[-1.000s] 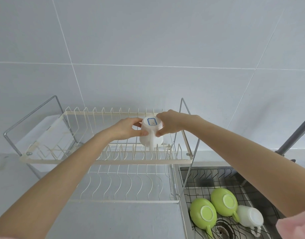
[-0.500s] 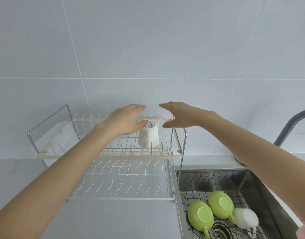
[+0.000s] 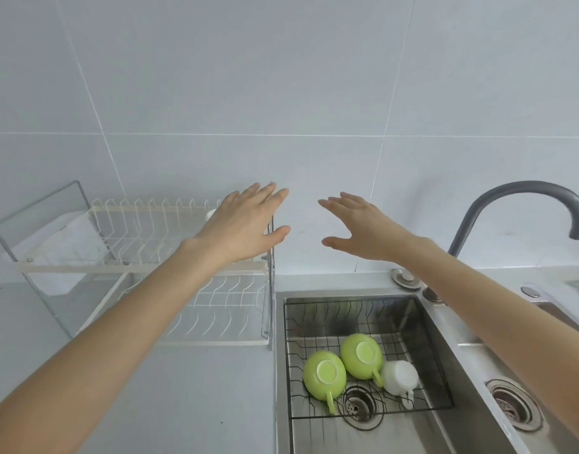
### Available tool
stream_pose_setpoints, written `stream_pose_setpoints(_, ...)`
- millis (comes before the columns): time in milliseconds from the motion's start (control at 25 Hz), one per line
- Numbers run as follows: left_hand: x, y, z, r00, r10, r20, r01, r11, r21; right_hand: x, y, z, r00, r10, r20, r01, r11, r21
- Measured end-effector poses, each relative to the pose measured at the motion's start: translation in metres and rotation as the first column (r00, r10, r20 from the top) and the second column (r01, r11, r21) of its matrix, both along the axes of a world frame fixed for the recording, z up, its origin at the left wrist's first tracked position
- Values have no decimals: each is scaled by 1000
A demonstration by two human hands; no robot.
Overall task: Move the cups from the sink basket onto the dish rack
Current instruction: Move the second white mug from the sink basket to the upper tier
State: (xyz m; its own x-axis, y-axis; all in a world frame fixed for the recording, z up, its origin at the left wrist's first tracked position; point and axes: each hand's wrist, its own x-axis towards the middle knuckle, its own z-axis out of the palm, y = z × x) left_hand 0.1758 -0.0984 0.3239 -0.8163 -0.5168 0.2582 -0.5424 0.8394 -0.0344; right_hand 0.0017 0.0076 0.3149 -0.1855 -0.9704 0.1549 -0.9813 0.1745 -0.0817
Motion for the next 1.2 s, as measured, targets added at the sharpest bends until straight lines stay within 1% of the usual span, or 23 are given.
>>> stream_pose_setpoints(200, -46, 40, -33, 999, -45, -14, 46, 996, 77, -55, 47, -30, 996, -54, 78, 51, 998, 34)
stream_pose_setpoints(440, -104, 70, -83, 998, -31, 46, 24, 990, 136, -109, 85, -78, 977, -94, 191, 76, 992, 99)
stream_pose_setpoints(640, -137, 89, -120, 997, -43, 60, 26, 969, 246, -139, 102, -123, 930, -145, 338, 100, 984, 147)
stream_pose_setpoints(800, -154, 99, -159, 996, -48, 76, 20, 942, 334, -154, 110, -167, 873, -217, 436, 127, 966, 227)
stream_pose_setpoints(920, -165, 104, -193, 992, -44, 116, -10, 902, 432, -162, 114, -199, 816, -288, 501, 148, 942, 300)
stream_pose_setpoints(1040, -175, 108, -226, 989, -27, 144, -56, 840, 539, -167, 116, -227, 754, -362, 548, 168, 913, 372)
stream_pose_setpoints(1120, -182, 112, -248, 989, -10, 147, -83, 784, 615, -171, 115, -244, 696, -423, 581, 186, 887, 423)
stream_pose_setpoints(1200, -189, 116, -269, 989, 23, 148, -122, 696, 708, -175, 112, -260, 627, -482, 612, 209, 861, 464)
